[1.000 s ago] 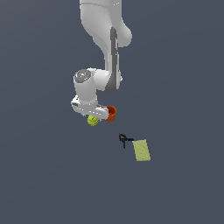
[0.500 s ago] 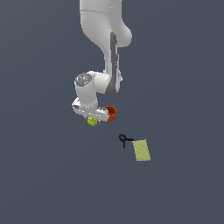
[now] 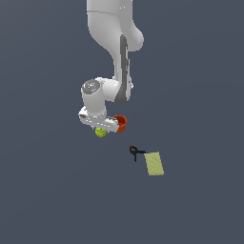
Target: Pick up a designated object from a clutter of objects.
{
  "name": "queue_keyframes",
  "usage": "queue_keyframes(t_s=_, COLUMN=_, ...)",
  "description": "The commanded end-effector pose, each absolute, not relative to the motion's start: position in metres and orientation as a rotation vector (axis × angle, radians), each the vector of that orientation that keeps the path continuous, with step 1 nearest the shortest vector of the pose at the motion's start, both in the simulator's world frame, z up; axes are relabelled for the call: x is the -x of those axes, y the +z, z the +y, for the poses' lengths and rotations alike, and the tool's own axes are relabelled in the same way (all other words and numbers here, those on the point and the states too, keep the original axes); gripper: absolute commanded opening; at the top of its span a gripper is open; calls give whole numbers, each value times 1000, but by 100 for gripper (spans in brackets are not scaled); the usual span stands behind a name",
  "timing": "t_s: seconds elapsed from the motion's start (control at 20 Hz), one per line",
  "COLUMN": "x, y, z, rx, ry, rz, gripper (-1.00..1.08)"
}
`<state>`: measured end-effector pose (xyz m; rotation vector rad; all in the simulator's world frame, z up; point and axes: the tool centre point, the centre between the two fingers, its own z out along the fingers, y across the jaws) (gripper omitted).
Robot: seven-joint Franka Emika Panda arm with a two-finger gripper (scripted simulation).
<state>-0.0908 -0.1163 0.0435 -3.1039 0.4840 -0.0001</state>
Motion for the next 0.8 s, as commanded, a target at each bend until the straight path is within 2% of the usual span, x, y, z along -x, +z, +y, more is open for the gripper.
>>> queue_keyframes(t_s=0.0, x=90, y=45, z=-116, rx=3104, ry=-1, rz=484, gripper=-100)
queue_keyframes(t_s=0.4, x=79, y=70, z=-112, rx=3104, ry=-1, rz=484, gripper=-100)
queue_keyframes(t_s=0.75, x=61, y=115, z=-106, rx=3106, ry=-1, rz=486, gripper=-100)
